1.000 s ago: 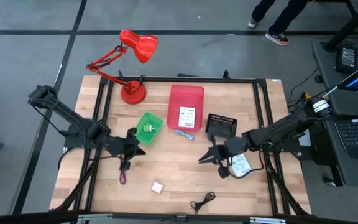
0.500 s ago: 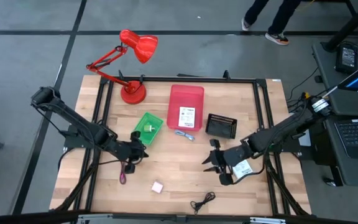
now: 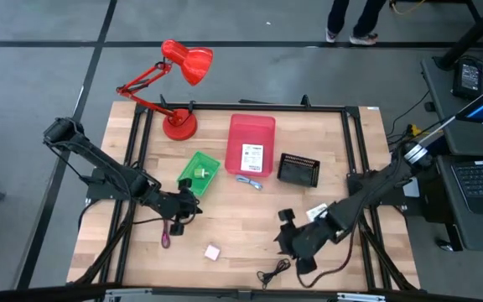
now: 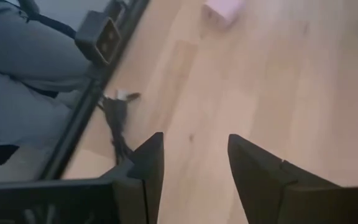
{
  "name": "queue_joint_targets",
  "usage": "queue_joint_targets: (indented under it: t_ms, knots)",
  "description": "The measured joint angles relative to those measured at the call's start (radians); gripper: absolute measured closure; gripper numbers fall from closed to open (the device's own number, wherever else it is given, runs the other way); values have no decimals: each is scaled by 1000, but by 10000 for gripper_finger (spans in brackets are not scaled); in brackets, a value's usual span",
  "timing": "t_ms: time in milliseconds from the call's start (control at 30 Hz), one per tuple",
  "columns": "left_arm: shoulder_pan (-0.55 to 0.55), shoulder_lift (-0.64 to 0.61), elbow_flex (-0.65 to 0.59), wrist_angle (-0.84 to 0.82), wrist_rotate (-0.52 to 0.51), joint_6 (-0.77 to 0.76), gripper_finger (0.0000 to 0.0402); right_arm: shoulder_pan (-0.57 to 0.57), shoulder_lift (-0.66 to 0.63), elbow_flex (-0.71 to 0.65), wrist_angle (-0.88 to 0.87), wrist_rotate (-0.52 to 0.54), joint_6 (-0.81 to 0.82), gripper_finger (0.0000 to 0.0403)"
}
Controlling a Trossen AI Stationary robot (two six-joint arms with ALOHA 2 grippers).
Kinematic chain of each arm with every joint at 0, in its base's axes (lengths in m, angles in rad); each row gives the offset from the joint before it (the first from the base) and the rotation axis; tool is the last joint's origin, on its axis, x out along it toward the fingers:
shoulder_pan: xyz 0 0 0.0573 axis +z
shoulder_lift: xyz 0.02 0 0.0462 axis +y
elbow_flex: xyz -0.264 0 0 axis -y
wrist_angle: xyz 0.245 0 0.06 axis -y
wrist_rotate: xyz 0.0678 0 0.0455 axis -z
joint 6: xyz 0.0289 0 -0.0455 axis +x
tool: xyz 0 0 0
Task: Pick and place items into bin
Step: Put the black charger cable into the black bin
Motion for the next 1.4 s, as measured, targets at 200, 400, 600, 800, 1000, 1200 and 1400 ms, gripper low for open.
queue_joint_targets:
  t_ms: [200, 400, 600, 800, 1000, 1200, 1400]
  knots:
    - [0, 0, 0, 7, 0, 29, 398, 51, 130, 127, -123, 52, 44, 246]
    - [0, -1, 0, 16, 0, 30, 398, 76, 269, 254, -218, 57, 88, 246]
    - [0, -1, 0, 21, -1, 30, 398, 103, 349, 321, -238, 40, 143, 246]
    - [0, -1, 0, 23, -1, 30, 398, 130, 382, 324, -214, 14, 247, 246]
    - [0, -1, 0, 27, 0, 30, 398, 135, 427, 324, -198, -11, 247, 246]
    - [0, -1, 0, 44, 0, 29, 398, 131, 480, 324, -206, -21, 241, 246]
    - [0, -1, 0, 46, 1, 29, 398, 112, 519, 327, -229, -44, 242, 249]
